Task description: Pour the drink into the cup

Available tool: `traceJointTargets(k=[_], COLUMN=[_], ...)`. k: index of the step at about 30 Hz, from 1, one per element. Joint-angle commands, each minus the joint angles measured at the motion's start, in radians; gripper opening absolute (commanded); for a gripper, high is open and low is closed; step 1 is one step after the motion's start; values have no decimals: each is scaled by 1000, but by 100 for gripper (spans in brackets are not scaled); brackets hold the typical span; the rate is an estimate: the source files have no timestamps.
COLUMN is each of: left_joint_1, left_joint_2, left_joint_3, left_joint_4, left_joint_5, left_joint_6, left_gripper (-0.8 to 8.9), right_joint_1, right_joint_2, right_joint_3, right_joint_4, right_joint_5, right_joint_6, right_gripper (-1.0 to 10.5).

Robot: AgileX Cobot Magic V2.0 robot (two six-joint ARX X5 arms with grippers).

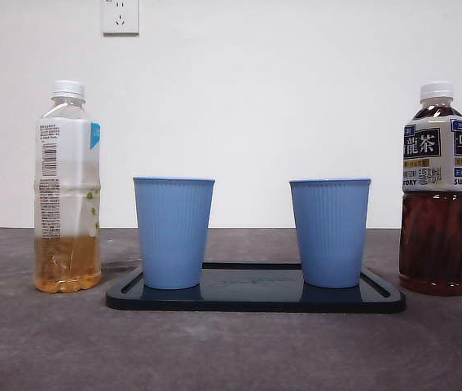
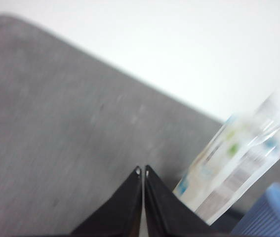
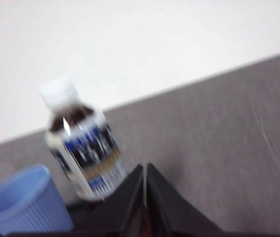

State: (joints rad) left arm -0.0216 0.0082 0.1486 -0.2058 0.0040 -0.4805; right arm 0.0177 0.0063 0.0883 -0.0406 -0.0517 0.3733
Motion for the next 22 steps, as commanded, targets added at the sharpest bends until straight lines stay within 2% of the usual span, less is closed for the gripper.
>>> traceJointTargets(k=[1,8,15,22], left_joint_1=[3,3,3,2], left_joint_2=[20,133,287,435], left_joint_3=[76,272,439,558], left_joint_4=[-11,-119,-271,-426], left_joint_5=[5,41,153,319], left_joint_6=[-18,65,204,325], left_gripper=[10,10,10,9], right_joint_1=[-1,-1,0,0], right_joint_2=[0,68,205,366], right_joint_3=[61,235,454,640], right_joint_4=[-12,-100,-301,-547], right_joint_5=[0,-2,-13,-174], right_joint_6=[16,-3,-136,-269], right_gripper=[7,6,7,7])
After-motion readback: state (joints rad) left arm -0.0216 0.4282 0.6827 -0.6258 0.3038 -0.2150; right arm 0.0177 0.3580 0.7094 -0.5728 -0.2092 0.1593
